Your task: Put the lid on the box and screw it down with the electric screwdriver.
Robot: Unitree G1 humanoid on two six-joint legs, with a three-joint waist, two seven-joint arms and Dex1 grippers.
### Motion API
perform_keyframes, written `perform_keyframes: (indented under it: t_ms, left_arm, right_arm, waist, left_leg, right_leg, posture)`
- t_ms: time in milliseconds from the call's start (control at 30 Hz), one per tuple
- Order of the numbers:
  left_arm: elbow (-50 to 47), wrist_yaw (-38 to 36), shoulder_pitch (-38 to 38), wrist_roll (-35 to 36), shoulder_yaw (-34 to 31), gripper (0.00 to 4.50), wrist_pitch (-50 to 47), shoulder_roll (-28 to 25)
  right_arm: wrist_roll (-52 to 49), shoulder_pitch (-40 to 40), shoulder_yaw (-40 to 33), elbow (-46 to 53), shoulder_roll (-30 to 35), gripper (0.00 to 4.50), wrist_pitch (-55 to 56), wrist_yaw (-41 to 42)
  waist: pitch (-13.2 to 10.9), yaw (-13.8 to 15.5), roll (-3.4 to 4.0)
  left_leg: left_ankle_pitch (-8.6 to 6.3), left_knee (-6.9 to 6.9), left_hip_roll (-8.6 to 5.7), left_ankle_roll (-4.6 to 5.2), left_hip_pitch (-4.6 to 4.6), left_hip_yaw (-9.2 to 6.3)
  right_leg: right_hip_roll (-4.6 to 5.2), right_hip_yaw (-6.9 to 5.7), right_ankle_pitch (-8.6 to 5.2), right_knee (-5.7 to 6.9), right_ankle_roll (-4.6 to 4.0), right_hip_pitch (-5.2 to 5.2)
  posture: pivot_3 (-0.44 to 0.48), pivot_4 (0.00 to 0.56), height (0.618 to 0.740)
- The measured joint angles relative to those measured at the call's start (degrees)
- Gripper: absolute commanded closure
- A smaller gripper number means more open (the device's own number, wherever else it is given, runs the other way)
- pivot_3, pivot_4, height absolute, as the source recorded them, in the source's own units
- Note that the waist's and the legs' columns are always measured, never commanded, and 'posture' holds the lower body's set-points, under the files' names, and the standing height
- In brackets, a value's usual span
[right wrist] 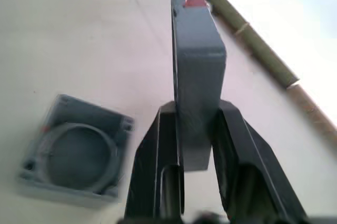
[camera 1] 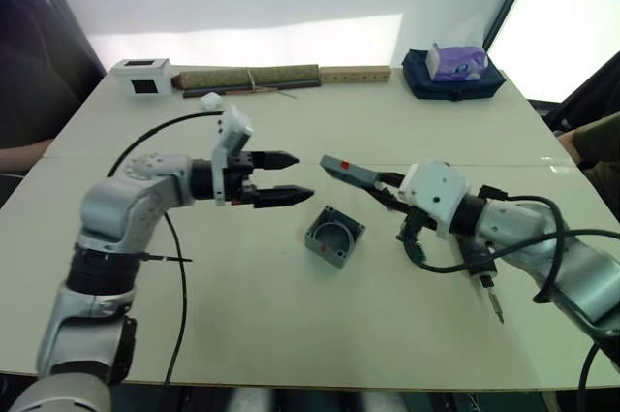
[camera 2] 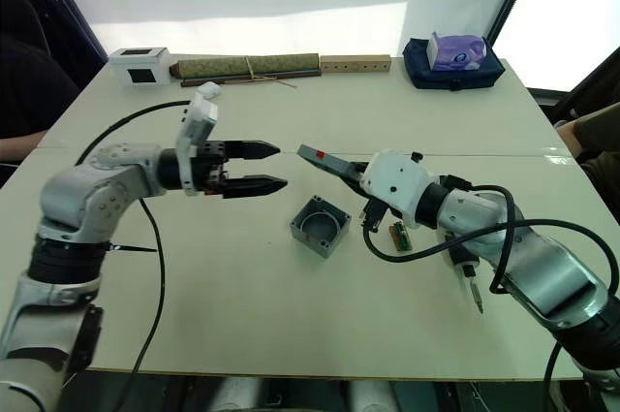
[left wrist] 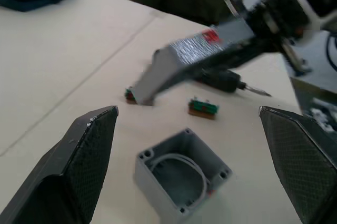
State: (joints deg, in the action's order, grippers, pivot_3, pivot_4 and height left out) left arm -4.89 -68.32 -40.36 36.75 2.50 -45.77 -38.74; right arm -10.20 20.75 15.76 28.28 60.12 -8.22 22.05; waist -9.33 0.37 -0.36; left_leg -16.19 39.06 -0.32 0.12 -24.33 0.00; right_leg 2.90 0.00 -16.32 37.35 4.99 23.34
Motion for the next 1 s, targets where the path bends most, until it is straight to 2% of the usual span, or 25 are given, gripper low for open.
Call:
perform_keyframes:
  t_ms: [100, 200, 267, 367, 500, 767, 1000]
  left_arm:
    - [3.96, -9.23, -1.26, -2.44, 3.03, 0.08, 4.55, -4.95]
    - [8.04, -13.56, -2.15, -4.91, 5.82, 0.08, 7.71, -5.36]
    - [9.96, -15.12, -2.7, -6.34, 7.2, 0.08, 9.19, -5.31]
    - [11.35, -16.54, -3.14, -7.68, 7.88, 0.08, 10.78, -5.21]
    - [12.03, -18.72, -3.93, -9.83, 8.58, 0.08, 12.5, -5.64]
    - [12.67, -20.12, -4.4, -11.36, 8.67, 0.08, 12.94, -6.73]
    - [11.41, -21.22, -2.83, -11.63, 8.66, 0.08, 13.0, -8.41]
  right_arm:
    - [22.98, -2.45, 1.94, -6.16, 0.68, 4.28, 17.7, -6.4]
    - [36.8, -5.05, 3.49, -7.75, -1.72, 4.28, 25.99, -11.22]
    - [45.13, -6.64, 3.8, -7.93, -3.5, 4.28, 28.3, -14.61]
    - [52.32, -8.56, 3.46, -8.89, -5.55, 4.28, 29.42, -17.18]
    - [62.48, -14.22, 2.08, -8.55, -12.48, 4.28, 24.69, -20.06]
    - [71.51, -18.54, 3.45, -6.82, -20.48, 4.28, 21.15, -17.95]
    - [72.96, -18.74, 3.66, -7.24, -21.82, 4.28, 21.85, -17.65]
  waist:
    - [0.0, -0.03, 0.02]
    - [-0.01, 0.19, 0.01]
    - [-0.01, 0.19, 0.01]
    - [-0.01, 0.15, 0.01]
    - [-0.01, 0.16, 0.0]
    - [-0.01, -0.2, 0.0]
    - [-0.01, -0.38, 0.0]
  left_leg:
    - [0.11, -0.04, 0.0, -0.19, 0.0, 0.04]
    - [0.22, -0.01, 0.02, -0.38, -0.02, 0.05]
    - [0.21, 0.01, 0.01, -0.37, -0.02, 0.08]
    - [0.18, 0.02, 0.02, -0.32, -0.02, 0.08]
    - [0.18, 0.01, 0.07, -0.31, -0.01, 0.07]
    - [0.15, 0.05, 0.07, -0.26, 0.14, 0.08]
    - [0.16, 0.06, 0.06, -0.27, 0.26, 0.13]
  right_leg:
    - [-0.05, 0.04, -0.01, 0.01, -0.02, 0.05]
    - [-0.07, 0.07, -0.01, 0.04, -0.02, 0.05]
    - [-0.07, 0.13, -0.01, 0.11, -0.01, 0.07]
    - [-0.09, 0.14, -0.01, 0.12, -0.02, 0.07]
    - [-0.16, 0.16, -0.02, 0.18, -0.02, 0.09]
    - [-0.19, 0.22, -0.03, 0.41, -0.05, 0.06]
    - [-0.19, 0.31, -0.04, 0.6, -0.07, 0.05]
  posture:
    - [0.0, 0.15, 0.74]
    - [0.0, 0.15, 0.74]
    - [0.0, 0.15, 0.74]
    - [0.0, 0.15, 0.74]
    - [0.0, 0.15, 0.74]
    - [0.0, 0.15, 0.74]
    - [0.0, 0.15, 0.74]
